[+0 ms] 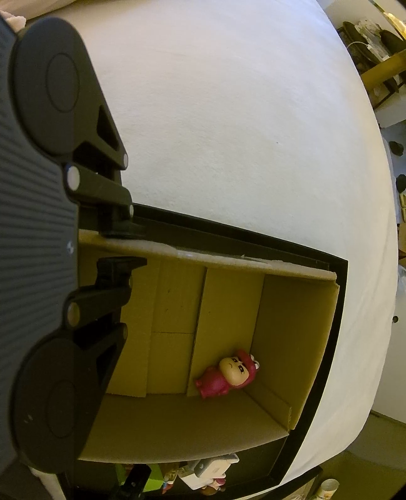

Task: Organize rigid objects
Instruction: 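Lift the green block and carry it over the box, then lower the green block into the box and open the right gripper, then move the right gripper over the tray to the perfume-bottle figurine and grasp it, then carry the perfume-bottle figurine into the box and release it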

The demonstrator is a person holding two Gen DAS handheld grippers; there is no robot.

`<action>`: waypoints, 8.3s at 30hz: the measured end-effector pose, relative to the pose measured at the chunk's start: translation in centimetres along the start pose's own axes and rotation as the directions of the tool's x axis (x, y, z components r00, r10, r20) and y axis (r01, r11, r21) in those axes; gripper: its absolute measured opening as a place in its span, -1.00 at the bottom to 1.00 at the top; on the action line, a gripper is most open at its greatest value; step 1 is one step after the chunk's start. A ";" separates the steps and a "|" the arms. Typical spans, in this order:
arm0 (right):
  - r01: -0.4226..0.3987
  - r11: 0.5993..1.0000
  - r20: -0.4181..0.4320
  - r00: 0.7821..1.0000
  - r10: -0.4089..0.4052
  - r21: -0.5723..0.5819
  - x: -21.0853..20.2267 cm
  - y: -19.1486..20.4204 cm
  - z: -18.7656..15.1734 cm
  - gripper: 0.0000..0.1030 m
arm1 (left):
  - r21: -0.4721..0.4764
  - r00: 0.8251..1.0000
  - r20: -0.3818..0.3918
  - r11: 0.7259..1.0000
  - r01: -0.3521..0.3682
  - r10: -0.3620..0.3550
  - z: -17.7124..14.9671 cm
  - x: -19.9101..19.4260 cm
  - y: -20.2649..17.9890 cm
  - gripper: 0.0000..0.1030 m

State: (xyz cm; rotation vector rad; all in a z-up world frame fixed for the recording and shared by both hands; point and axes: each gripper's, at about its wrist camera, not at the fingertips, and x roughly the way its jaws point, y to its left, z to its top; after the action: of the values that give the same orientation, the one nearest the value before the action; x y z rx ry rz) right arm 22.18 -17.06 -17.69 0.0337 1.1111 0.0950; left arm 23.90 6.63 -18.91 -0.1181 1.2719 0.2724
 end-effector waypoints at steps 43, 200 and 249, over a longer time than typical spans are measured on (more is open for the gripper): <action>-0.069 0.991 0.157 0.984 0.086 -0.115 -7.1 5.0 2.5 0.02 | 0.032 1.000 0.026 0.999 0.015 -0.016 -0.4 -0.9 -0.1 -0.80; -0.097 0.995 0.044 0.994 0.097 -0.007 0.0 -3.5 1.4 0.70 | 0.072 0.998 0.047 0.996 0.043 -0.047 -1.2 -0.9 0.5 -0.84; -0.022 0.995 0.020 1.000 0.024 -0.097 0.0 -1.5 1.1 -0.19 | 0.089 0.999 0.040 0.996 0.031 -0.034 -1.1 -1.0 0.1 -0.81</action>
State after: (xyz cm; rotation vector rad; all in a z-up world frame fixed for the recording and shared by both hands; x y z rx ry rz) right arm 23.29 -18.50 -17.30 -0.0392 1.0840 0.1688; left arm 22.54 6.33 -18.24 -0.0570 1.2373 0.1892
